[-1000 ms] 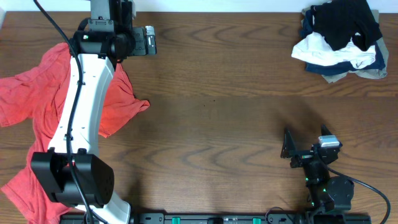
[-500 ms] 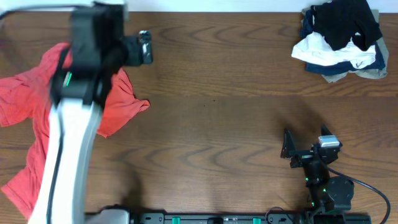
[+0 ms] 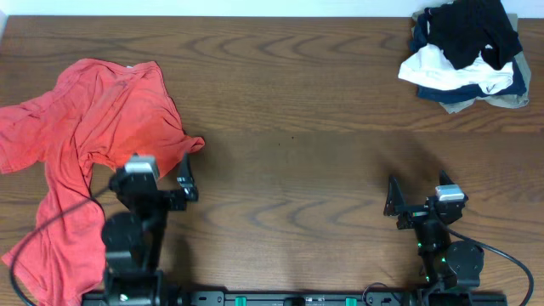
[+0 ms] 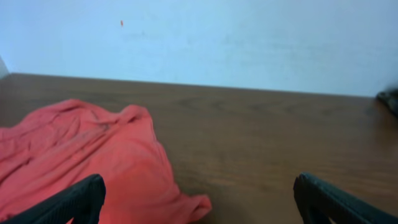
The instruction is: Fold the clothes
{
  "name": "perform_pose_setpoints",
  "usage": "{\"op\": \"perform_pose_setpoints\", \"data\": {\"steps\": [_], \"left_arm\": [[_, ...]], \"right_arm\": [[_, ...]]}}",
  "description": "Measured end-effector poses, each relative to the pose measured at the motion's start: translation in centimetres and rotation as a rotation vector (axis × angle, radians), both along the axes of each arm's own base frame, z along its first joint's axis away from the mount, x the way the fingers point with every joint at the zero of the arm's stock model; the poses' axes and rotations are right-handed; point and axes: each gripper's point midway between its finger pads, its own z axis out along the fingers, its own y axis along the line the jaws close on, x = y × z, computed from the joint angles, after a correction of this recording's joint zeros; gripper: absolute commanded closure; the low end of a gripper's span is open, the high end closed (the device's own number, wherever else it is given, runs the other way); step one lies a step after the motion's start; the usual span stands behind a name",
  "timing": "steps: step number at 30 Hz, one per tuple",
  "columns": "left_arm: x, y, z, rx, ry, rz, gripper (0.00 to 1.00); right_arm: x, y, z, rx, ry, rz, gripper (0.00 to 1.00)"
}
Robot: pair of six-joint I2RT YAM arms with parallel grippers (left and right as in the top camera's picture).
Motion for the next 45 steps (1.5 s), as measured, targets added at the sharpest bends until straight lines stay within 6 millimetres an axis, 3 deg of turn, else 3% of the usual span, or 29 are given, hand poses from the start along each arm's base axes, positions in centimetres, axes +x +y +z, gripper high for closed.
{"op": "perform_pose_setpoints", "data": {"steps": [7, 45], "left_arm": [[-0.9, 0.8, -3.9, -0.044, -0.070, 0.054, 0.02], [-0.9, 0.8, -3.8, -0.044, -0.070, 0.054, 0.02]], "right_arm": [[0.0, 0.0, 0.0, 0.000, 0.000, -0.002, 0.01], [0.0, 0.0, 0.0, 0.000, 0.000, -0.002, 0.01]]}}
